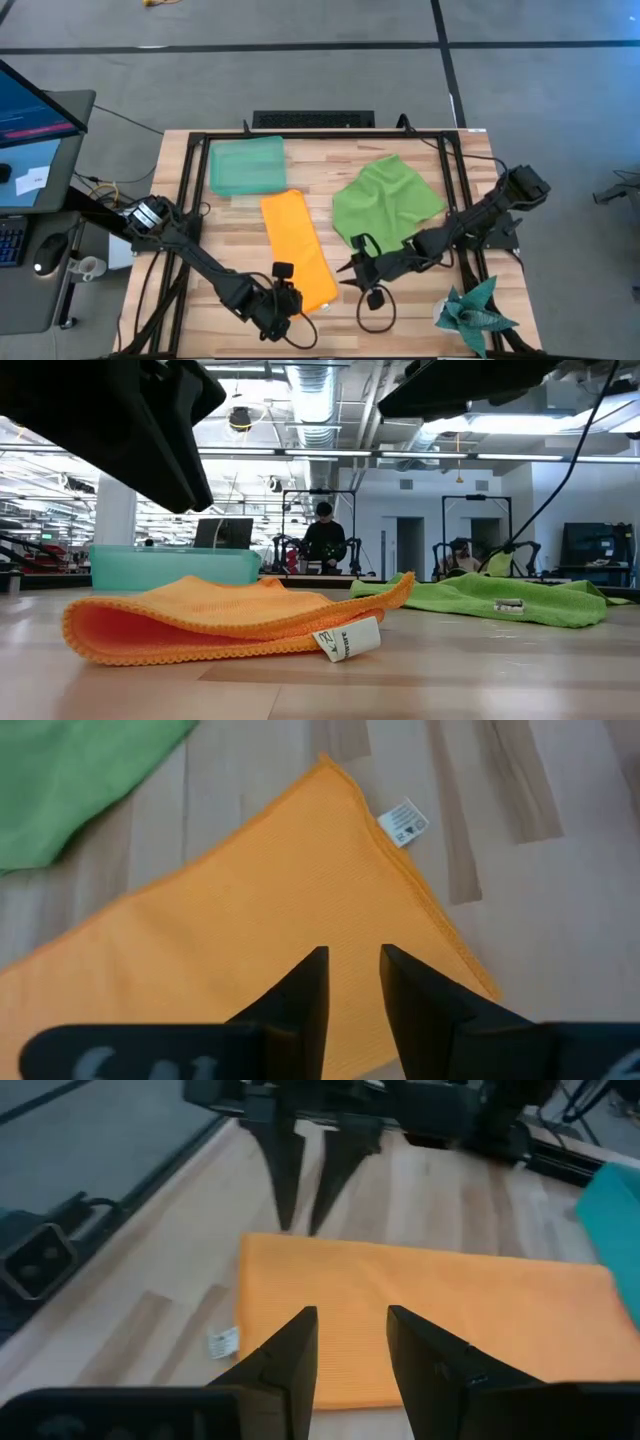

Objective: Roll microfiber towels into tight, uniform cylinder then place into a basket
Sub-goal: Roll the yellow microfiber cloth

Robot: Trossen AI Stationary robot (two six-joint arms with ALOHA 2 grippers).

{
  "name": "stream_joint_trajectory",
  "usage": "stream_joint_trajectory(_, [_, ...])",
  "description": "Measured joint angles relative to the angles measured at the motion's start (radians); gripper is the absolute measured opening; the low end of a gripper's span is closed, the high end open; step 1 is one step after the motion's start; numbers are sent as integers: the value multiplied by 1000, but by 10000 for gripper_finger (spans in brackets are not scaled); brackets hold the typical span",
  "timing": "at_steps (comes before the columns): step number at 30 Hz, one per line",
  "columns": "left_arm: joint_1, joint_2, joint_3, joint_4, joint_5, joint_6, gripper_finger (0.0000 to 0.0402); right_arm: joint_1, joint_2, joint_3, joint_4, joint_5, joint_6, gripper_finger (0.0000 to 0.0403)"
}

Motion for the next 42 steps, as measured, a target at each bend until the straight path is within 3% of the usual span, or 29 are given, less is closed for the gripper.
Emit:
stream_joint_trajectory(6, [-2, 13, 1, 22, 28, -92, 155, 26, 58, 2, 94, -1, 12, 147])
stream_joint_trajectory(12, [-7, 46, 0, 44, 207, -129, 210, 25, 166, 25, 171, 2, -50, 170])
stream_joint_trajectory(15, [-17, 58, 0, 54, 229, -116, 217, 13, 209, 60, 173, 2, -63, 189])
stream_joint_trajectory(23, [-16, 105, 1, 72, 176, -13, 210, -8, 223, 86, 123, -1, -32, 219])
stream_joint_trajectory(32, [27, 151, 5, 87, 282, -19, 191, -20, 272, 87, 107, -131, -64, 213])
stream_joint_trajectory(42, [15, 148, 3, 90, 217, 1, 98, -73, 317, 89, 97, -264, -71, 205])
